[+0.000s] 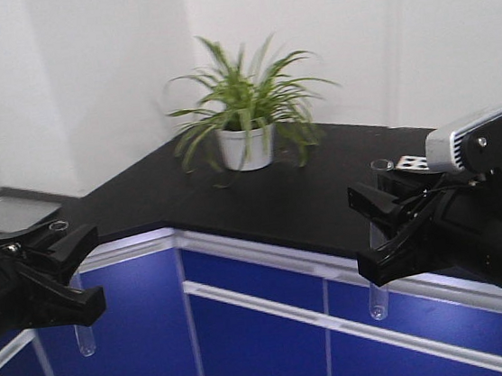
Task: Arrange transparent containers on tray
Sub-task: 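Keep both tubes held while the base drives to the yellow tray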
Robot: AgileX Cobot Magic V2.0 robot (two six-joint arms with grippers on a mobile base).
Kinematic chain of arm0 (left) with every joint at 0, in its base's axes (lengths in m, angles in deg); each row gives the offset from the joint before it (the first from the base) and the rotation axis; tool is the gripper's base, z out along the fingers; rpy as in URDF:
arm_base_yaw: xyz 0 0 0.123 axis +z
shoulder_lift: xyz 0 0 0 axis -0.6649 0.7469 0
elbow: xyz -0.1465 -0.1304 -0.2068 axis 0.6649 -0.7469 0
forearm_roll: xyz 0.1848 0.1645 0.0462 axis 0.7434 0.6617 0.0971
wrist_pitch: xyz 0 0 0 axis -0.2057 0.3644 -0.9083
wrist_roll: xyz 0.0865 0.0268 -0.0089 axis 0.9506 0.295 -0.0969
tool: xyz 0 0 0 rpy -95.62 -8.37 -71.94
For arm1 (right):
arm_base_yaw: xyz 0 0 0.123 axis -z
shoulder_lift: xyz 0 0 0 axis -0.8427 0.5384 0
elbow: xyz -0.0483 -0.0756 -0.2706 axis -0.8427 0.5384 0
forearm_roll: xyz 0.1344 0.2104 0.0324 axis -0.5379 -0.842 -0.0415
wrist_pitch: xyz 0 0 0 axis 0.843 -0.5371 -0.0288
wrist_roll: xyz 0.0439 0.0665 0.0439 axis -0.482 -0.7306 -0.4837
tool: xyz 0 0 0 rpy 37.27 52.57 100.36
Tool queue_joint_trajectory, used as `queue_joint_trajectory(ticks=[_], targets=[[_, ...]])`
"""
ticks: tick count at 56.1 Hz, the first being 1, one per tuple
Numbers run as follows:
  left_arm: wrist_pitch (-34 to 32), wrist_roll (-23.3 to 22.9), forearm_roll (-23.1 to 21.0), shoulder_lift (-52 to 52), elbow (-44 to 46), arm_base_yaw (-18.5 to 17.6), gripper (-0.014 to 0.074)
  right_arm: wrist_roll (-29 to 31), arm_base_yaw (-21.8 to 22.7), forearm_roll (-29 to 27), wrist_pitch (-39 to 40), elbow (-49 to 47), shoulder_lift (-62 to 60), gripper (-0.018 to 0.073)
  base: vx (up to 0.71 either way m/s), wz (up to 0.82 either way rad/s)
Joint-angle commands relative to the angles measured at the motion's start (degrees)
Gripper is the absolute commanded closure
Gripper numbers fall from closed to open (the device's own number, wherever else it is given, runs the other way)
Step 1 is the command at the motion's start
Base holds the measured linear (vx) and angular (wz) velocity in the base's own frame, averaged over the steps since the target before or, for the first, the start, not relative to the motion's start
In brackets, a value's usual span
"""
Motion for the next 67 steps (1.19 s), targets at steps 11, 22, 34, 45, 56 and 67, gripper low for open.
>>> queue_joint_trajectory(ticks=[11,22,34,45,56,67], targets=[[-4.67,-0.52,-0.58,-1.39,1.54,-0.24,0.0603,0.14,0.05,-0.27,4.21,-1.77,-1.47,0.0572,-0.33,0.52],[-4.66,-0.52,-0.58,-1.47,1.54,-0.24,0.0603,0.14,0.05,-0.27,4.28,-1.77,-1.54,0.0572,-0.3,0.52],[-4.66,-0.52,-0.58,-1.11,1.54,-0.19,0.0603,0.14,0.05,-0.27,4.29,-1.77,-1.41,0.0572,-0.27,0.49],[-4.66,-0.52,-0.58,-1.11,1.54,-0.19,0.0603,0.19,0.05,-0.27,4.31,-1.77,-1.41,0.0572,-0.25,0.47],[-4.66,-0.52,-0.58,-1.11,1.54,-0.19,0.0603,0.19,0.05,-0.27,4.31,-1.77,-1.41,0.0572,-0.21,0.49],[-4.66,-0.52,-0.58,-1.11,1.54,-0.19,0.0603,0.19,0.05,-0.27,4.31,-1.77,-1.41,0.0572,-0.16,0.61]])
